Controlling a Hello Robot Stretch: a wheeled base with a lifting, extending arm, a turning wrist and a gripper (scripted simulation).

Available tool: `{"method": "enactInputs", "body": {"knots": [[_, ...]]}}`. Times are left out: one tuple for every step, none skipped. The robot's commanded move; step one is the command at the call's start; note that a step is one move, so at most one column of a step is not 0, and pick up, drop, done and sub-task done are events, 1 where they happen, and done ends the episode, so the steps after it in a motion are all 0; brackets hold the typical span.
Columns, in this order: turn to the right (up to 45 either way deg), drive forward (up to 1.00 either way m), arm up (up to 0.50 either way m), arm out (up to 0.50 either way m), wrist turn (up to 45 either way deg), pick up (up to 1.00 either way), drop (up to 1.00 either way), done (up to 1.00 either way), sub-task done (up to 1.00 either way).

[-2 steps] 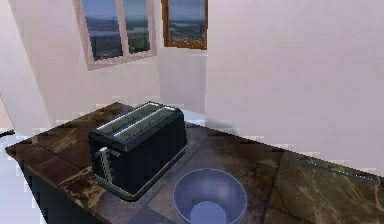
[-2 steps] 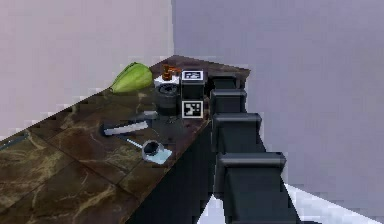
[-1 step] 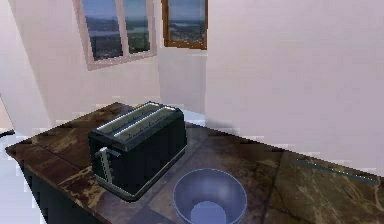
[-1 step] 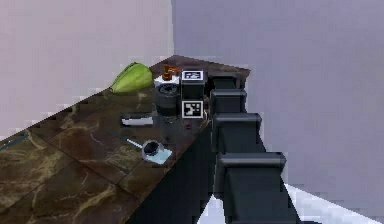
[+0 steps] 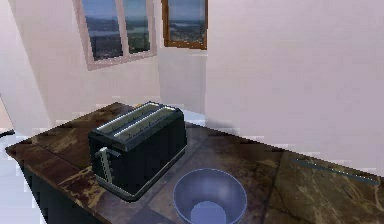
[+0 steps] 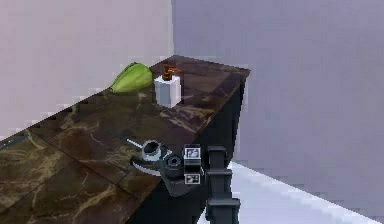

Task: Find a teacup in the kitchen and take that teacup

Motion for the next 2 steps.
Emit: {"method": "enactInputs", "body": {"knots": [[0.0, 0.0, 0.0, 0.0, 0.0, 1.0, 0.0, 0.0, 0.0], [0.0, 0.0, 0.1, 0.0, 0.0, 0.0, 0.0, 0.0, 0.0]]}}
